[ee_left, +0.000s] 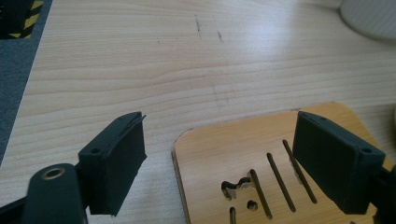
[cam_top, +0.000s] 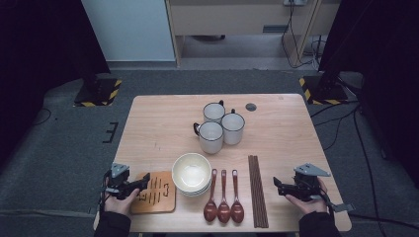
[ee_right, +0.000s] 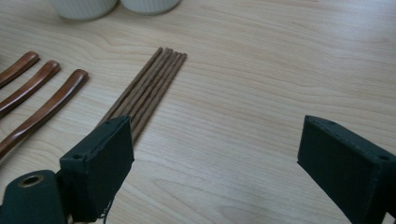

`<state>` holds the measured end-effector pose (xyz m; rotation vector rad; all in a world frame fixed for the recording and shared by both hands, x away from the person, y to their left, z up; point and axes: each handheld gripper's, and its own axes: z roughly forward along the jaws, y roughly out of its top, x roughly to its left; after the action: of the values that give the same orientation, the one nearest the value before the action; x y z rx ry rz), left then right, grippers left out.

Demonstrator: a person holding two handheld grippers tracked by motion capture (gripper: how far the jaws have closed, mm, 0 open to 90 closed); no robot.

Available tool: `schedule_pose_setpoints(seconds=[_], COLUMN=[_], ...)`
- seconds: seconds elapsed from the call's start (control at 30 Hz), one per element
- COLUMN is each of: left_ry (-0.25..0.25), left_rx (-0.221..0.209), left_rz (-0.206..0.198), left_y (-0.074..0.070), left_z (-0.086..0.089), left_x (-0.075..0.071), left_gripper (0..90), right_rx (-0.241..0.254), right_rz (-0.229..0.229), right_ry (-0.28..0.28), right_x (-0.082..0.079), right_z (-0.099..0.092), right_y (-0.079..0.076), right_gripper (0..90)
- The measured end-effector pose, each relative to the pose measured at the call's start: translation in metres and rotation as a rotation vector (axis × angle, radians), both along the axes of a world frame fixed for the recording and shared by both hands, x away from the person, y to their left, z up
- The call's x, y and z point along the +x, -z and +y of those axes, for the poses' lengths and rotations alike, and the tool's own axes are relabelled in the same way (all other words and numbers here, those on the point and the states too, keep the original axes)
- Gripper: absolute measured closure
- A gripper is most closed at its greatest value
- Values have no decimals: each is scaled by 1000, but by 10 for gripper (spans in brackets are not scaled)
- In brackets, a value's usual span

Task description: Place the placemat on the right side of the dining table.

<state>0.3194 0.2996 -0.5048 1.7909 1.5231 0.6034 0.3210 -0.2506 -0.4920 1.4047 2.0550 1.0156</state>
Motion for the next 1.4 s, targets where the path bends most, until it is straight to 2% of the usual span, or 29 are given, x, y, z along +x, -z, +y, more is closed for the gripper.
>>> schedule_pose_setpoints(seconds=[0.03, 0.07, 0.13, 0.5, 0.73, 1.0, 1.1, 1.4], left_ry=[0, -1, 5, 16, 17, 25, 26, 35], left_rx=[7, 14, 18, 47, 14, 19, 2, 0], left_rz=[8, 17, 36, 84, 96, 118, 125, 125], left_y=[1, 3, 5, 14, 17, 19, 20, 19], left_z=[-1, -1, -2, -11, -12, -14, -13, -11], left_x=[1, 1, 1, 5, 7, 8, 8, 8], left_gripper=[148, 136, 131, 109, 90, 99, 109, 139], right_rx=[0, -7, 0, -7, -14, -15, -12, -13], right_rz=[0, -22, -37, -18, -11, -1, 1, 6], right_ry=[0, -2, -7, -32, -37, -41, -40, -43], right_x=[0, -3, -6, -8, -8, -7, -7, -7], right_z=[0, 5, 9, 18, 19, 20, 21, 23], right_y=[0, -2, -5, -2, -1, 0, 1, 1], right_gripper=[107, 108, 108, 106, 105, 105, 105, 110])
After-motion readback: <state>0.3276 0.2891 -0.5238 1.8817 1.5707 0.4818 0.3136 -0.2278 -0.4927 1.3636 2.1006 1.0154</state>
